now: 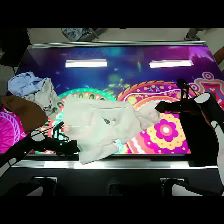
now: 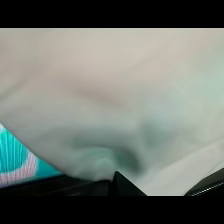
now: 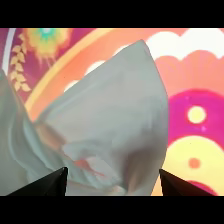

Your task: Fold the shirts.

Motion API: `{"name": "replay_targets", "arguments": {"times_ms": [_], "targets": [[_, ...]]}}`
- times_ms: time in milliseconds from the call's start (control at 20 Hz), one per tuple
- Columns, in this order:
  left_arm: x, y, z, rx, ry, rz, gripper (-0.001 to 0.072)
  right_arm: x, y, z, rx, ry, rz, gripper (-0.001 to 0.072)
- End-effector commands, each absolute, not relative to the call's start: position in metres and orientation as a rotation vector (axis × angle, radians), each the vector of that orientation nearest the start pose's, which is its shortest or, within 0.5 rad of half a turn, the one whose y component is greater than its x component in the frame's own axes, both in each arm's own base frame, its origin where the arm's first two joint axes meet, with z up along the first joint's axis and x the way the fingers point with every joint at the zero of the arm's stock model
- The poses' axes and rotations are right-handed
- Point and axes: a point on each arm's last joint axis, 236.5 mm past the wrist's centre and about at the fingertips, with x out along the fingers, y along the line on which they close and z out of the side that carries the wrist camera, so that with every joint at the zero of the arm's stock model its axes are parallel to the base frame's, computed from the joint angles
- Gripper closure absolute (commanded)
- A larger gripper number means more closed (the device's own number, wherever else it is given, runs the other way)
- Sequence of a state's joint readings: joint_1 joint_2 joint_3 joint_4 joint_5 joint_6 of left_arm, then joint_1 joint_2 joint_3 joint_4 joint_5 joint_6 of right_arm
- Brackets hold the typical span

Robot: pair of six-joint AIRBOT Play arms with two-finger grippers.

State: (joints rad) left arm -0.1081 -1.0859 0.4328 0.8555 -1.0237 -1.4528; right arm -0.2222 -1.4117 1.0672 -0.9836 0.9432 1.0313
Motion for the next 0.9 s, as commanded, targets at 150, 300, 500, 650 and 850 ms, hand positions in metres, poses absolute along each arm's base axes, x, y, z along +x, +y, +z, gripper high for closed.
{"name": "replay_targets", "arguments": {"times_ms": [150,300,500,650,850], "targets": [[0.195,-0.156,-0.103,-0.614,1.605,-0.318,0.0673,0.396,0.009,-0.054,0.121,1.228,0.403,0.0010],[0.195,-0.156,-0.103,-0.612,1.604,-0.320,0.0672,0.391,-0.002,-0.051,0.231,1.243,0.367,0.0014],[0.196,-0.156,-0.103,-0.600,1.599,-0.332,0.0673,0.331,0.050,-0.032,0.292,1.372,0.708,0.0027],[0.199,-0.155,-0.104,-0.589,1.582,-0.335,0.0673,0.277,0.090,-0.050,0.276,1.459,0.796,0.0029],[0.199,-0.155,-0.104,-0.585,1.580,-0.340,0.0672,0.247,0.151,-0.081,0.364,1.404,0.780,0.0030]]}}
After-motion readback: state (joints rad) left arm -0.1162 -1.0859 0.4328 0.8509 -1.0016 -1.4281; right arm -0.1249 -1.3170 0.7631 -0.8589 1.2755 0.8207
